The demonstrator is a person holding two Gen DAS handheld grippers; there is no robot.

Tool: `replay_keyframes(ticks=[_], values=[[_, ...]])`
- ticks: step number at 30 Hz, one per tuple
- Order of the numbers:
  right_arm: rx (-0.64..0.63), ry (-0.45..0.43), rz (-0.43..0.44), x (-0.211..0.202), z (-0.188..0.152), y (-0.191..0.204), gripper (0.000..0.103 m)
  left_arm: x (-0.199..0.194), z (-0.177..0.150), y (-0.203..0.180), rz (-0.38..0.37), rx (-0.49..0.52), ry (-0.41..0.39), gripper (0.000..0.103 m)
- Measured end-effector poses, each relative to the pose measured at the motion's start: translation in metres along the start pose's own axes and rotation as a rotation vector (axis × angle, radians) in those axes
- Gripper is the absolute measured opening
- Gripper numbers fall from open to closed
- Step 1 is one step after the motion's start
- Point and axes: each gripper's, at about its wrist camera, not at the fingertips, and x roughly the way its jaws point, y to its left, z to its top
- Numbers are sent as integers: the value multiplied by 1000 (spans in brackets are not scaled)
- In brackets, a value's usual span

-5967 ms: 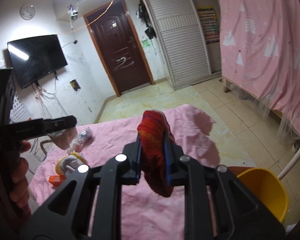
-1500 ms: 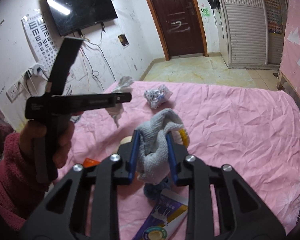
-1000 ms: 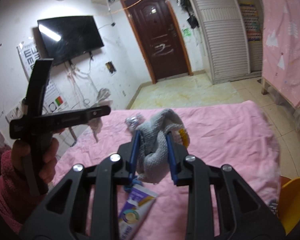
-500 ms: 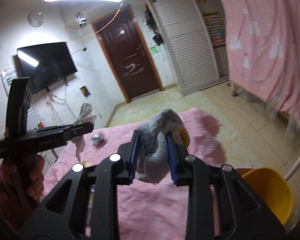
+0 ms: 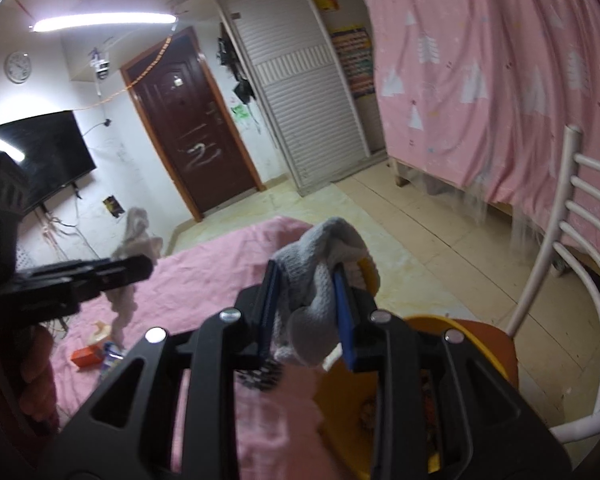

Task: Collect trash
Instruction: 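Carry the tissue and sock to the yellow bucket and release both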

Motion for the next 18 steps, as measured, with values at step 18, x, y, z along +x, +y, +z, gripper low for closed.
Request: replay_keyframes(ticks=[18], values=[[229, -8, -67, -12, -22, -101, 54, 70, 1, -100, -103, 66, 119, 41]])
